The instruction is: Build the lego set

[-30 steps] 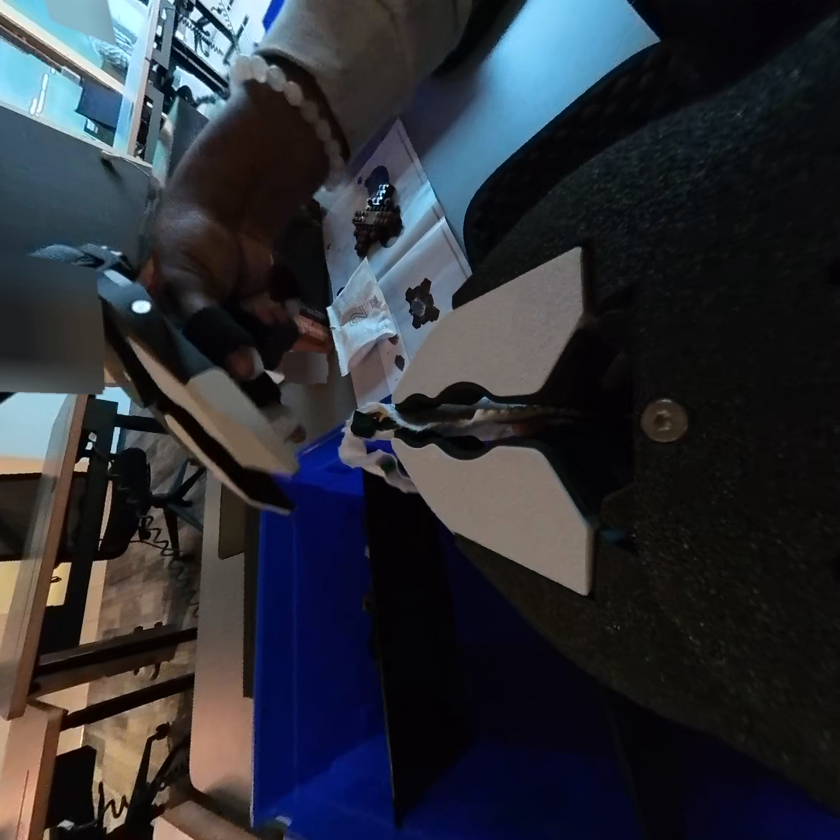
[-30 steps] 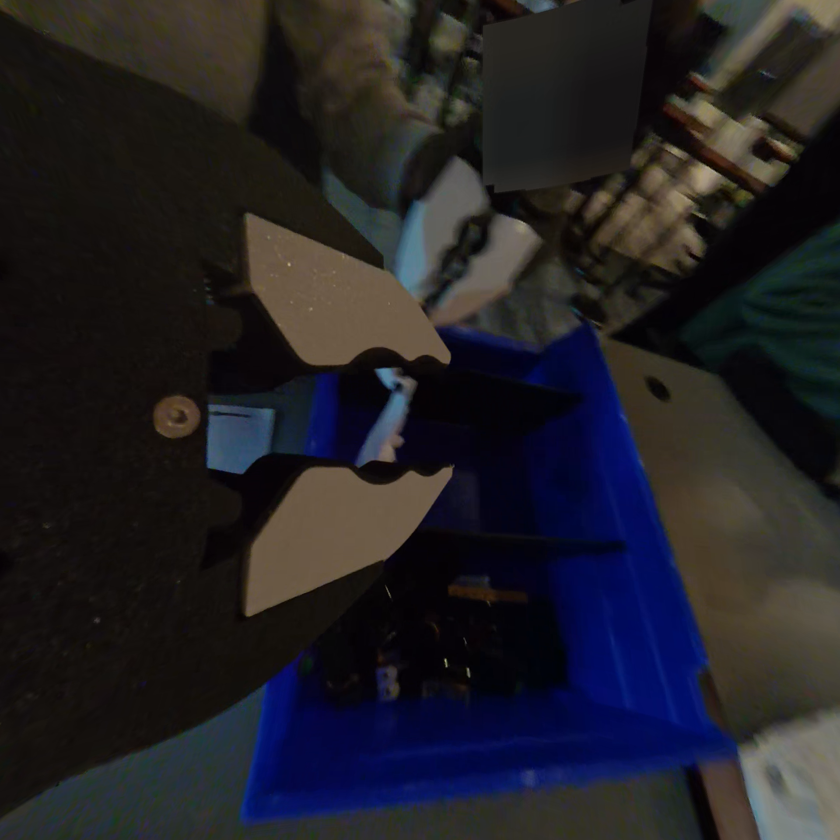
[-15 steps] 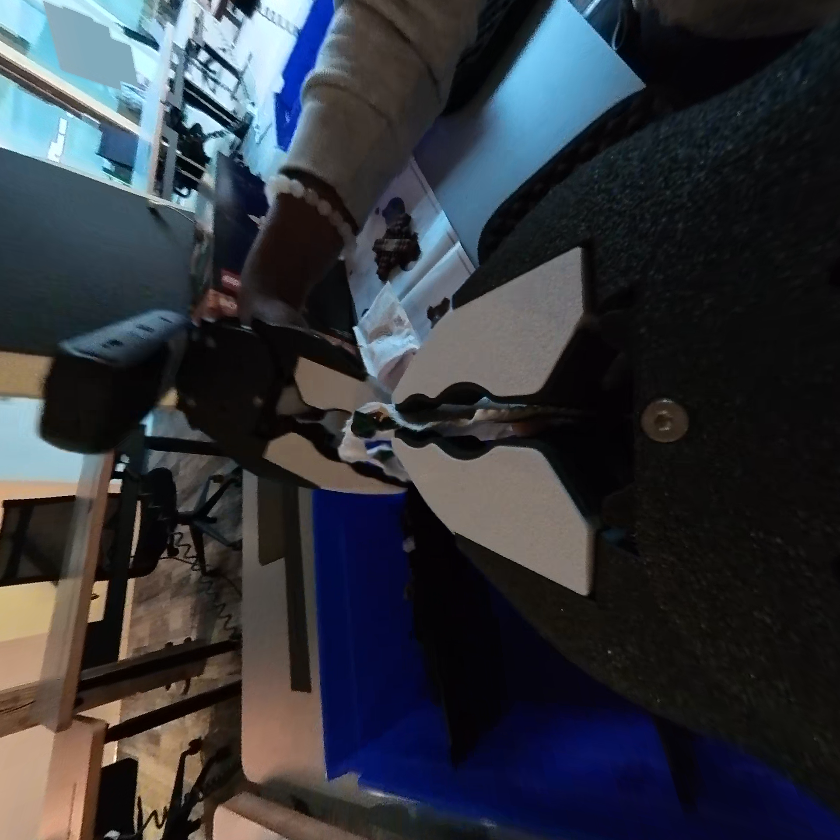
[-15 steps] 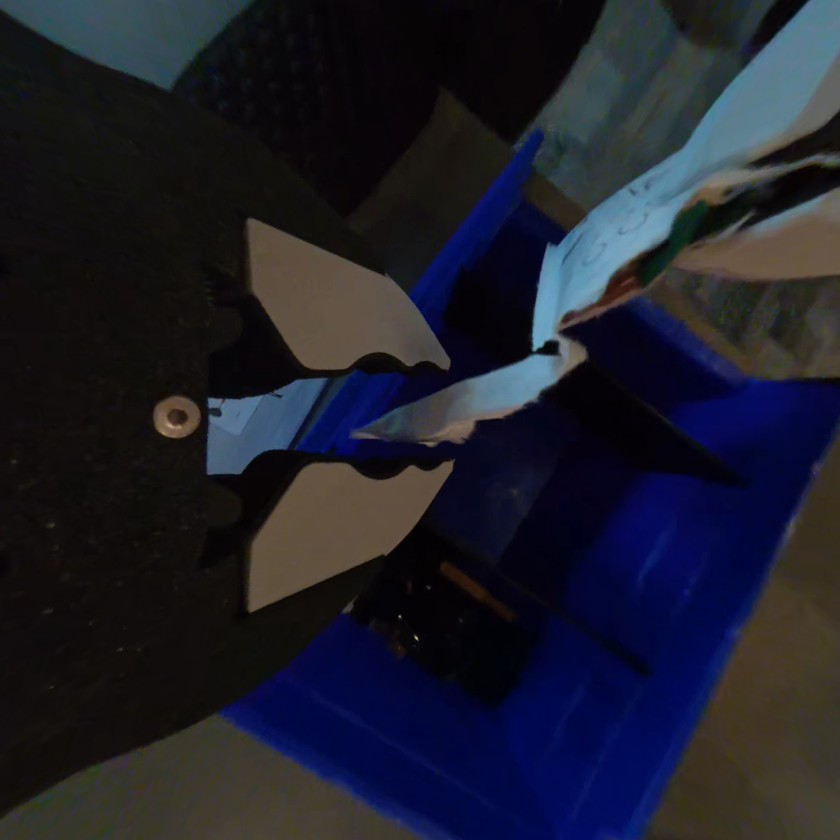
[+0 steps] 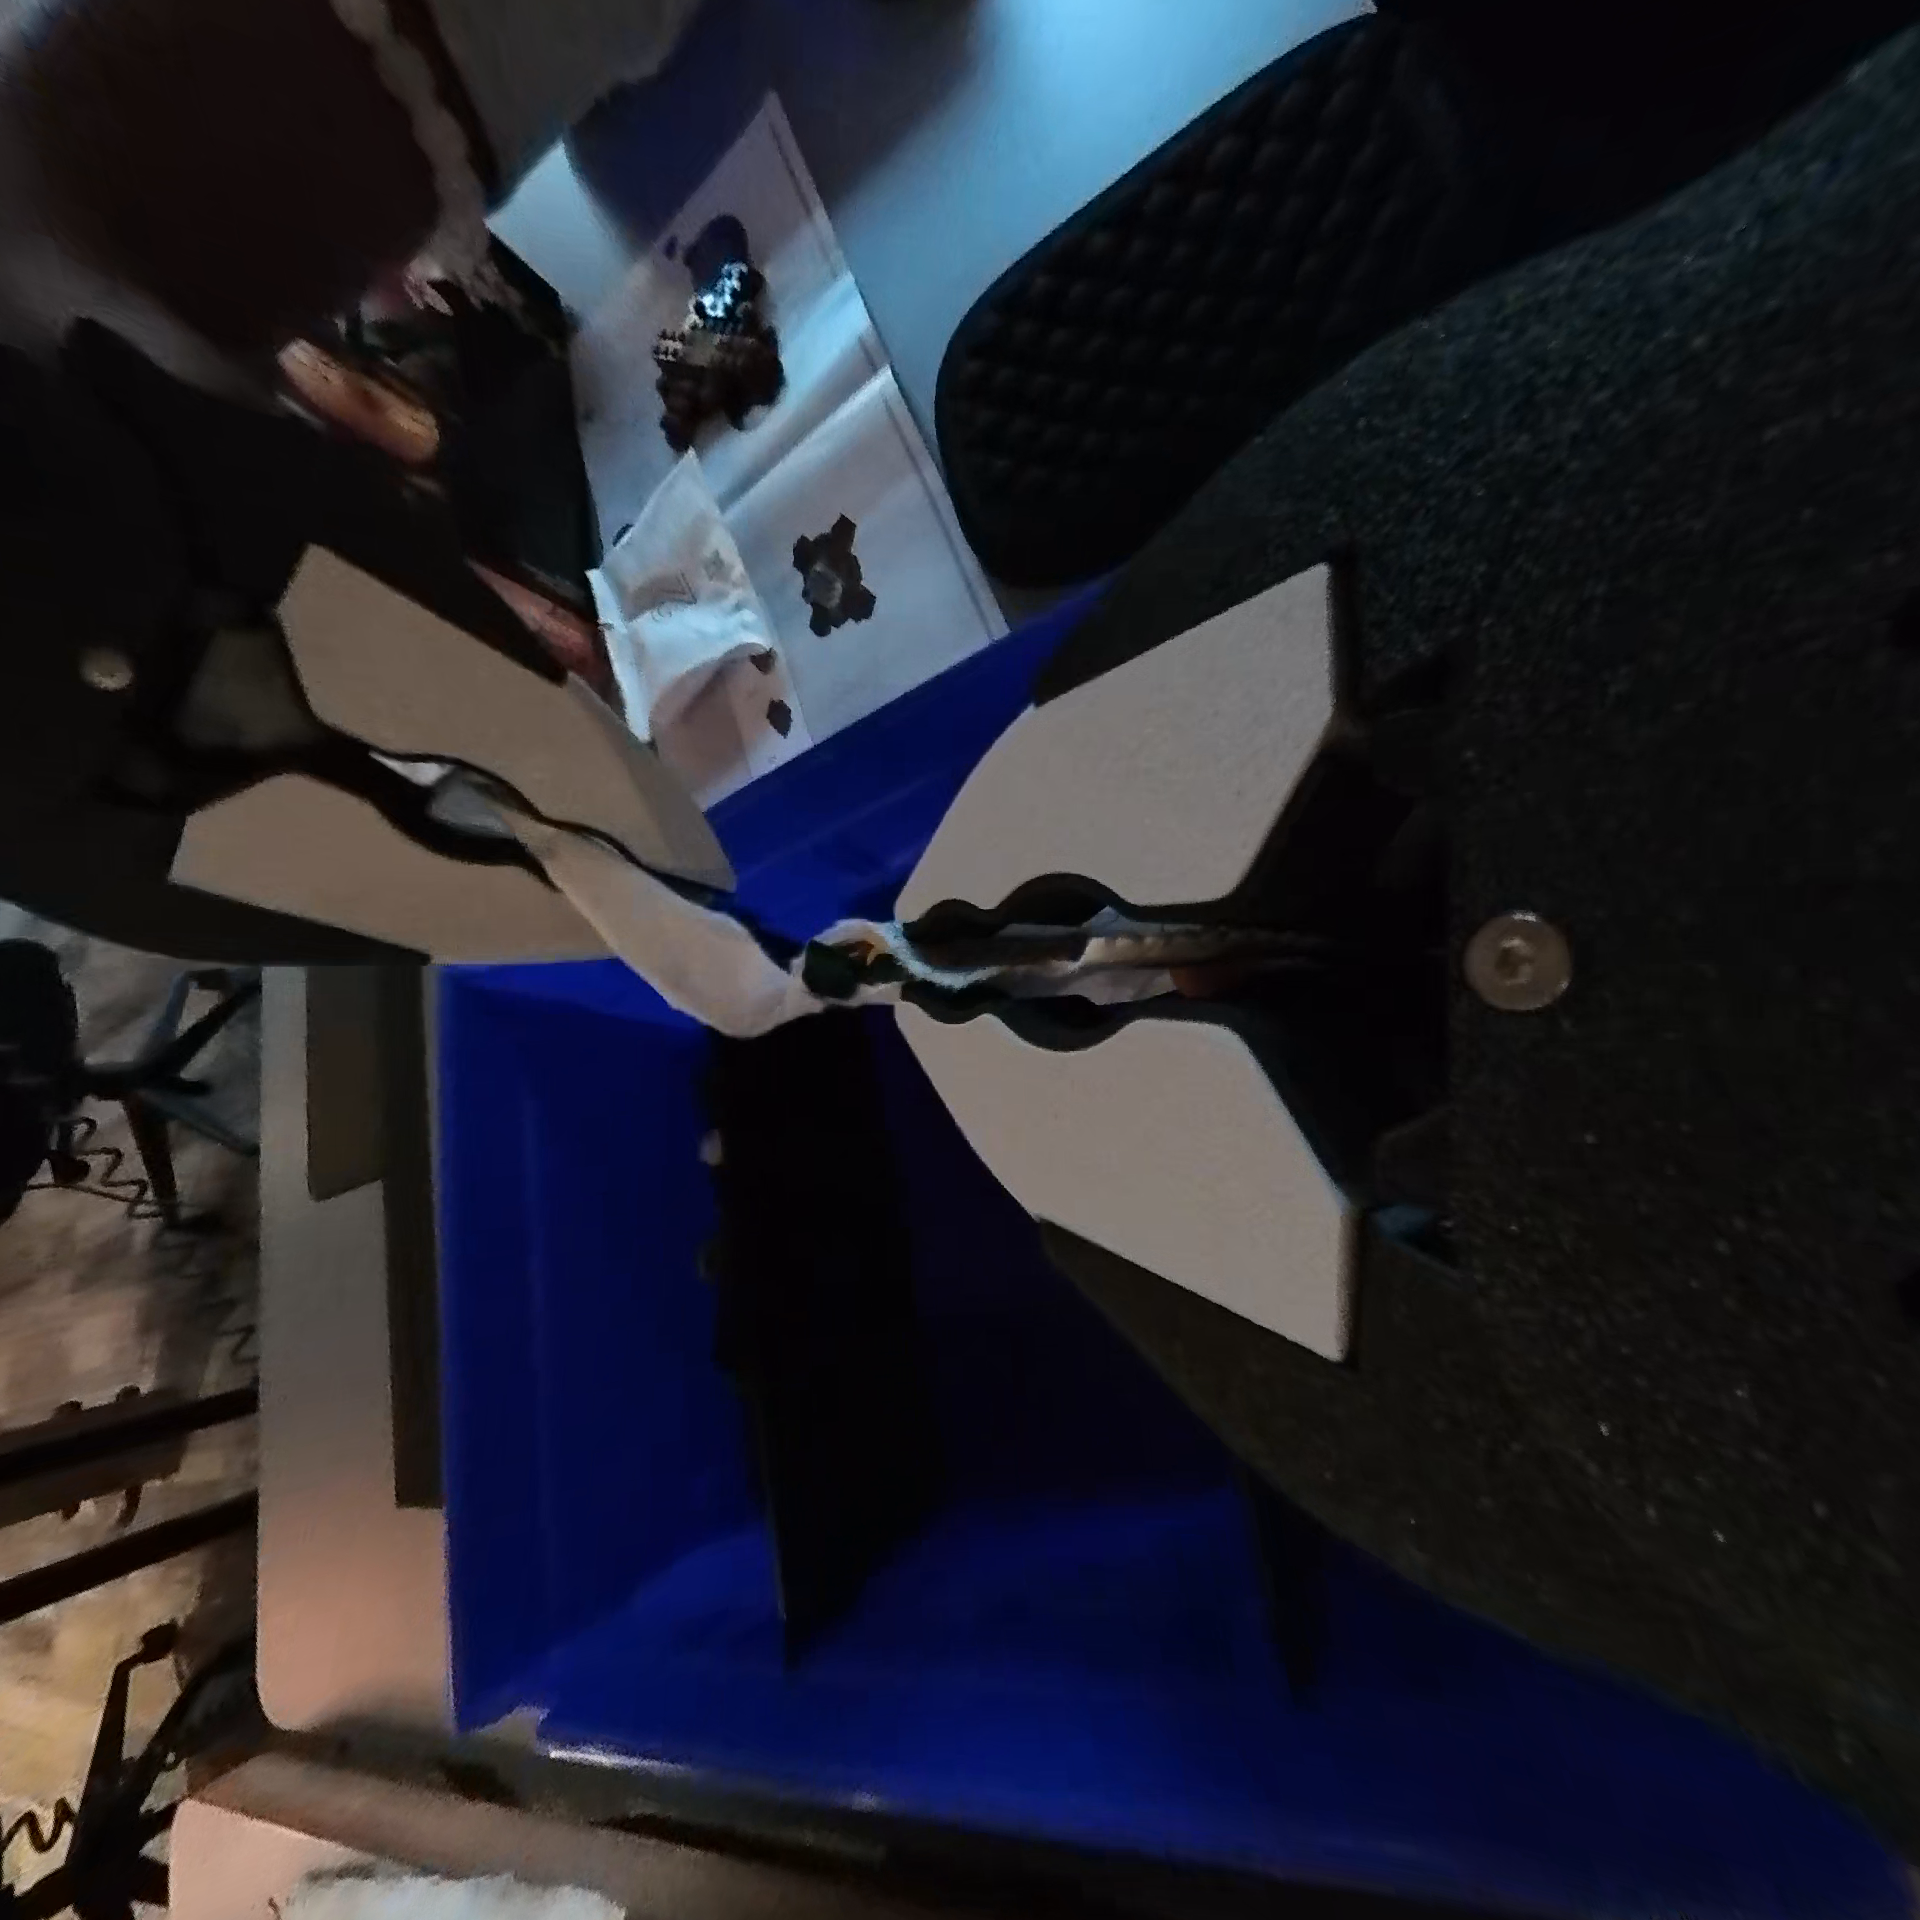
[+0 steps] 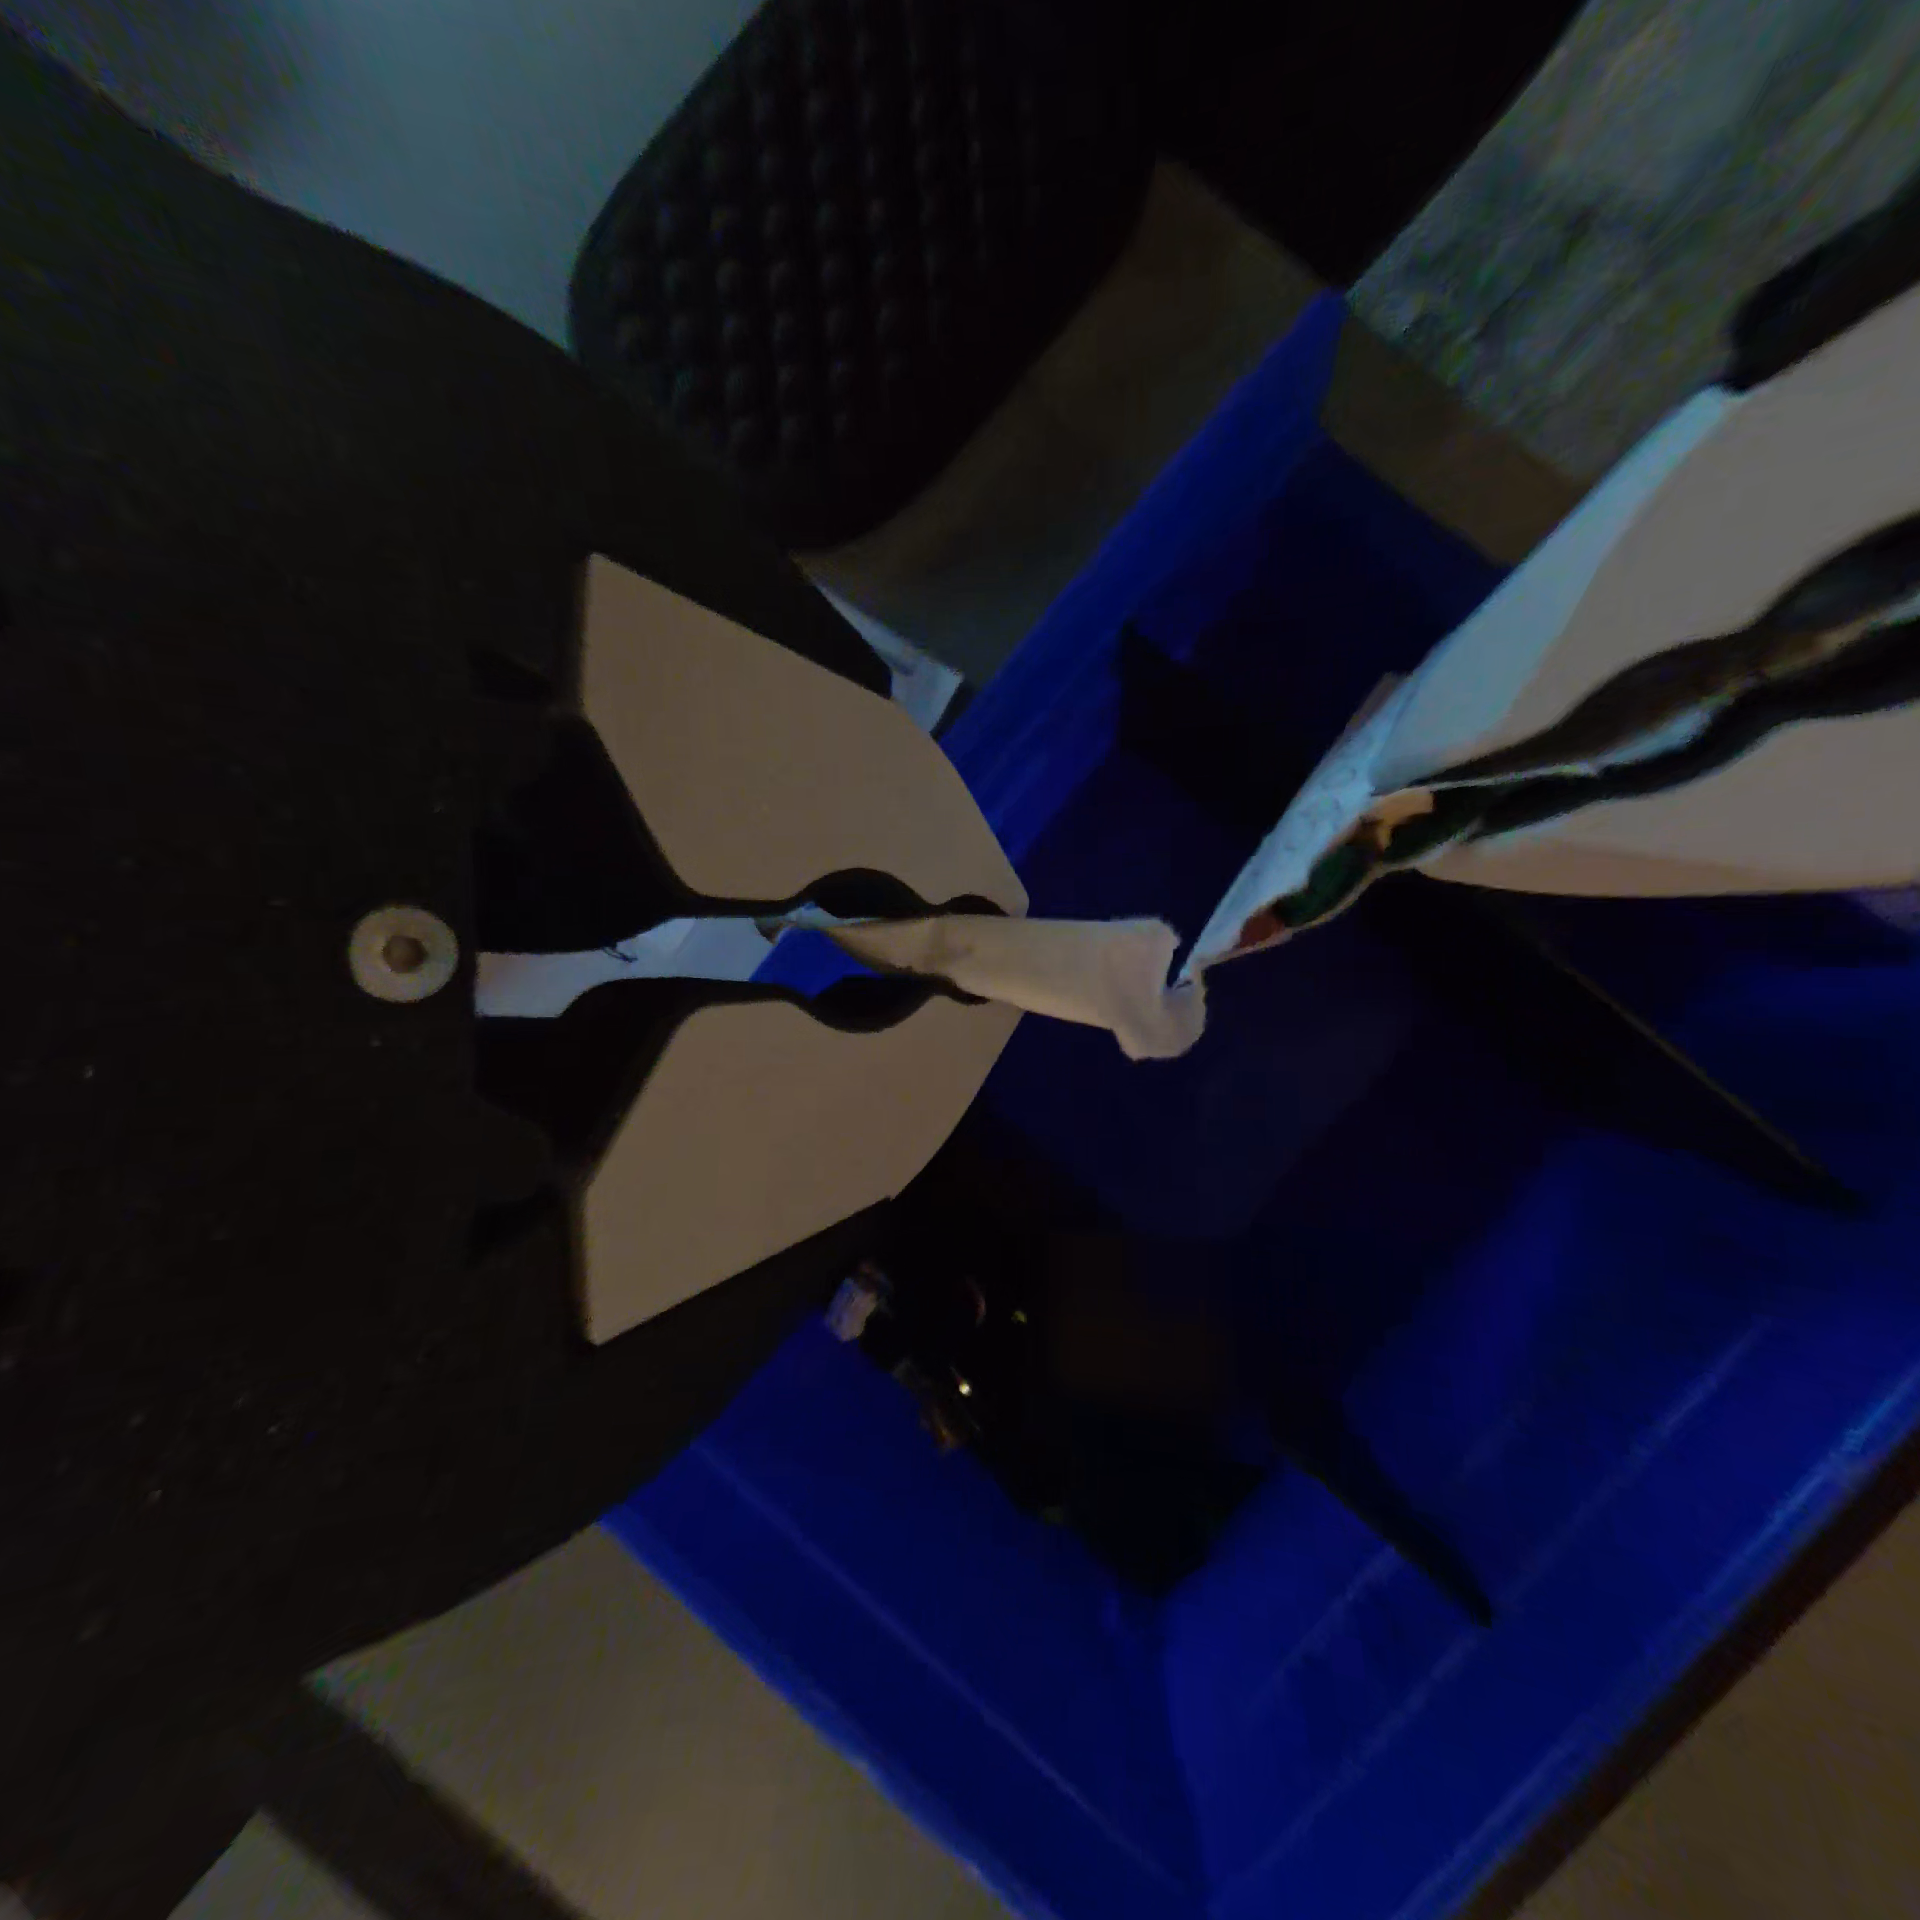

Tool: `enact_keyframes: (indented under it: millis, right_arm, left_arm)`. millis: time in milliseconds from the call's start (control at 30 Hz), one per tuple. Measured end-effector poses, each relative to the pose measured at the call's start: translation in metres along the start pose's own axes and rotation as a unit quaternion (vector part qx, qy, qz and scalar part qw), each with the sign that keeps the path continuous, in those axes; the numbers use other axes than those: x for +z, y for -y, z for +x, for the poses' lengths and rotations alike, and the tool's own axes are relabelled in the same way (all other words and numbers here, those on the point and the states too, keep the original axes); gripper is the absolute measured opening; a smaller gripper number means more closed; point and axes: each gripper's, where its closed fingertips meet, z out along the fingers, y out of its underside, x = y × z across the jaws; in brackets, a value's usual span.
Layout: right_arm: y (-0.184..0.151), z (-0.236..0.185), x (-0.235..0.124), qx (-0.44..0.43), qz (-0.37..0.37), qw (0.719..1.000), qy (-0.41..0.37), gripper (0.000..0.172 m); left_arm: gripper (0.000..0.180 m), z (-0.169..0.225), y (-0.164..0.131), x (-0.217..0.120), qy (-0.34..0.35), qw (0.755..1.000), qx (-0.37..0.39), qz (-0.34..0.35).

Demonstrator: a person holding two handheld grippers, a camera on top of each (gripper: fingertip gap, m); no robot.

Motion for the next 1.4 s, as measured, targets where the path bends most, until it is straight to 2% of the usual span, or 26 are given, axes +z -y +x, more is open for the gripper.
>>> enact_keyframes:
  millis: [167,200,233,300,467,533,567,633,767,800,867,967,1033,1200,1267,1333,1400]
  right_arm:
    - [-0.009,0.001,0.004,0.027,0.009,0.999,0.018,0.018]
    - [-0.011,0.000,0.005,0.033,0.013,0.999,0.025,0.017]
    - [-0.013,-0.001,0.006,0.033,0.019,0.999,0.030,0.008]
    - [-0.015,-0.003,0.009,0.023,0.026,0.999,0.035,0.007]
    - [-0.009,0.001,0.004,0.049,0.061,0.996,0.034,0.012]
    - [-0.018,0.001,0.007,0.040,0.039,0.998,0.033,0.012]
    - [-0.023,0.002,0.009,0.029,0.026,0.999,0.029,0.004]
    - [-0.027,0.003,0.012,0.002,0.009,1.000,0.012,0.000]
    - [-0.003,0.003,0.001,-0.004,0.074,0.997,0.003,0.000]
    - [0.003,0.004,-0.001,-0.004,0.084,0.996,-0.003,0.004]
    - [0.008,0.004,-0.001,-0.002,0.083,0.997,-0.004,0.026]
    - [0.002,0.009,0.005,0.012,0.068,0.998,-0.005,0.050]
    - [0.005,0.004,0.008,0.023,0.091,0.995,0.020,0.055]
    - [0.021,0.003,0.012,0.010,0.146,0.989,0.020,0.045]
    - [0.020,0.012,0.012,0.003,0.144,0.990,-0.007,0.031]
    - [0.018,0.016,0.010,-0.011,0.144,0.989,-0.019,0.007]
    - [0.016,0.016,0.009,-0.020,0.142,0.989,-0.022,0.001]
  left_arm:
    - [0.008,-0.004,-0.006,-0.005,0.000,1.000,-0.002,-0.022]
    - [0.008,-0.003,-0.007,-0.005,-0.004,1.000,-0.003,-0.023]
    - [0.008,-0.002,-0.007,-0.005,-0.007,1.000,-0.003,-0.023]
    - [0.008,-0.001,-0.008,-0.004,-0.013,1.000,-0.005,-0.022]
    - [0.008,-0.002,-0.009,-0.005,-0.015,1.000,-0.009,-0.023]
    - [0.008,-0.002,-0.010,-0.006,-0.014,1.000,-0.009,-0.024]
    - [0.008,-0.002,-0.010,-0.007,-0.014,1.000,-0.008,-0.024]
    - [0.008,-0.002,-0.011,-0.007,-0.013,1.000,-0.009,-0.025]
    - [0.008,-0.002,-0.011,-0.008,-0.013,1.000,-0.008,-0.023]
    - [0.008,-0.002,-0.010,-0.009,-0.013,1.000,-0.007,-0.022]
    - [0.008,0.000,-0.005,-0.011,-0.017,1.000,-0.006,-0.017]
    - [0.008,0.000,0.009,-0.018,-0.020,1.000,0.002,-0.006]
    - [0.008,0.001,0.022,-0.023,-0.028,1.000,0.007,0.002]
    - [0.008,-0.004,0.042,-0.028,-0.022,0.999,0.033,-0.007]
    - [0.008,-0.005,0.048,-0.028,-0.021,0.999,0.035,-0.005]
    - [0.008,-0.007,0.051,-0.028,-0.018,0.999,0.035,-0.002]
    - [0.008,-0.008,0.053,-0.029,-0.017,0.999,0.031,0.005]
